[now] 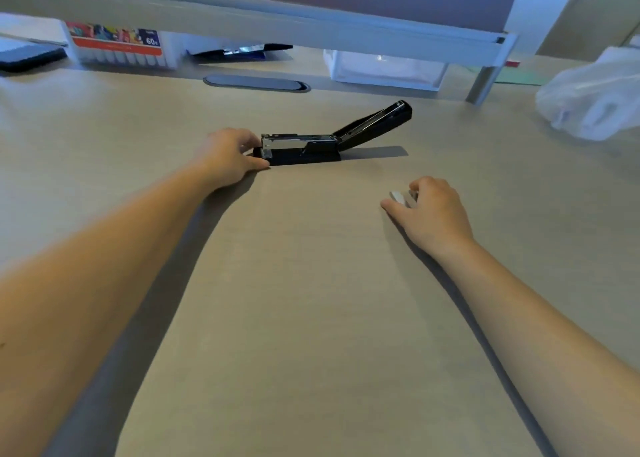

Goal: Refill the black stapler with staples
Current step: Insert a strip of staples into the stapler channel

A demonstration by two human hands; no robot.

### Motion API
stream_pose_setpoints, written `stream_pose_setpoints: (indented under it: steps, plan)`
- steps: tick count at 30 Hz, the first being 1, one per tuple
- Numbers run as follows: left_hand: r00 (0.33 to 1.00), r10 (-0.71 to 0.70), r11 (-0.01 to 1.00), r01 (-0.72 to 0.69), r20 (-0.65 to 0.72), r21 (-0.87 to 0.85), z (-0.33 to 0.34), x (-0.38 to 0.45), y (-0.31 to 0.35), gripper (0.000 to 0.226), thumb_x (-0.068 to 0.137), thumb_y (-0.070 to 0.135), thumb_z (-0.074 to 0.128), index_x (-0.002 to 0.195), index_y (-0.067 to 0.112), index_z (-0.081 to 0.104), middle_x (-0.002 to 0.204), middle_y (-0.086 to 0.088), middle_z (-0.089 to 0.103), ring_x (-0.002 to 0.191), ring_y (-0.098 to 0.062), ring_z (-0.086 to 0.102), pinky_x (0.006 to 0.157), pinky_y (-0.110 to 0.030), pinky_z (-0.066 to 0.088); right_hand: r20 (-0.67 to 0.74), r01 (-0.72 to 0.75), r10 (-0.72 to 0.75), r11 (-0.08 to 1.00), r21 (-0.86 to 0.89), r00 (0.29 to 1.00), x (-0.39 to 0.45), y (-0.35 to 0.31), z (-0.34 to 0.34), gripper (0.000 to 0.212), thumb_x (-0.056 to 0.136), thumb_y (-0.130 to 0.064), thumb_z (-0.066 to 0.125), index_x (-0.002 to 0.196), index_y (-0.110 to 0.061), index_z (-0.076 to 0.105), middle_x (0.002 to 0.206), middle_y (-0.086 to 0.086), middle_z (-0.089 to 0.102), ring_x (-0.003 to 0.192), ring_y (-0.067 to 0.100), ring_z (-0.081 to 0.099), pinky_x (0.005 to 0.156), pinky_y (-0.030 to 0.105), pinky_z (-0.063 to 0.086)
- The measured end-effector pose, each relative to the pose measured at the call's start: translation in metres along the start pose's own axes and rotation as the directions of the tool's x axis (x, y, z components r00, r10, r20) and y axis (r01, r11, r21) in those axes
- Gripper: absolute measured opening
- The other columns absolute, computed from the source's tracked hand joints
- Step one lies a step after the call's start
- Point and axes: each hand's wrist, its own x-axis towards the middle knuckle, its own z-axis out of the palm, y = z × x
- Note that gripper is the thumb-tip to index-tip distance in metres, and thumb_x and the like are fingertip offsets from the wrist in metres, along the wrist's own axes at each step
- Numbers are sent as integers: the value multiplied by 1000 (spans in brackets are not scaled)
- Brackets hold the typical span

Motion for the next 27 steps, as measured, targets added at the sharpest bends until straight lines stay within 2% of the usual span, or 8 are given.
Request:
stream_pose_setpoints:
  steps: [2,7,12,17,19,21,24,27]
  plan:
    - [1000,0,1000,0,-1,-7,1,-7,2,38,78,19,62,113,6,55,127,-19,55,118,-33,48,101,-41,37,-33,-1,1,1000,7,999,-5,0,2,31,82,-35,56,84,-4,58,91,12,52,88,29,49,69,37,40]
    - [1000,6,1000,-6,11,28,-1,-23,5,40,78,22,63,115,7,54,127,-18,56,116,-34,49,100,-44,38,-48,59,-57,997,53,997,-8,-10,6,22,85,-26,54,84,-6,63,101,17,63,94,33,54,79,42,46]
    - [1000,20,997,-21,21,79,-7,-49,7,39,79,23,61,114,8,55,124,-17,57,114,-34,49,99,-45,41,-19,226,-227,955,192,974,-20,-32,3,18,85,-20,53,90,-7,65,102,16,63,98,28,52,79,37,40]
    - [998,46,991,-52,52,121,-15,-90,12,37,80,22,60,114,8,55,122,-17,56,113,-33,48,95,-41,39,-50,348,-351,883,315,935,-44,-62,-11,19,85,-19,54,89,-4,64,93,16,64,88,26,53,78,38,41]
    - [997,53,990,-60,60,128,-17,-105,12,37,80,22,60,114,9,54,123,-16,56,114,-32,48,94,-39,38,-67,398,-398,860,319,915,-52,-70,-15,19,85,-17,54,89,-2,64,92,18,65,85,23,51,75,32,37]
    - [996,58,987,-68,71,144,-20,-120,11,38,80,22,60,115,9,54,123,-16,56,115,-31,47,96,-40,37,-75,427,-427,843,327,901,-57,-78,-16,18,86,-14,53,93,-1,63,97,19,66,89,24,53,77,29,37]
    - [995,68,983,-80,77,163,-22,-136,10,39,79,23,60,116,10,53,123,-16,56,116,-30,46,98,-40,36,-49,445,-456,832,331,889,-62,-89,-15,21,87,-13,51,101,-1,61,104,19,65,98,28,56,85,34,42]
    - [994,89,982,-98,61,159,-22,-145,8,39,80,25,59,115,12,54,122,-14,57,115,-28,46,97,-38,36,-38,474,-486,826,305,873,-65,-94,-7,20,87,-10,50,102,-1,61,105,18,65,99,27,54,78,20,33]
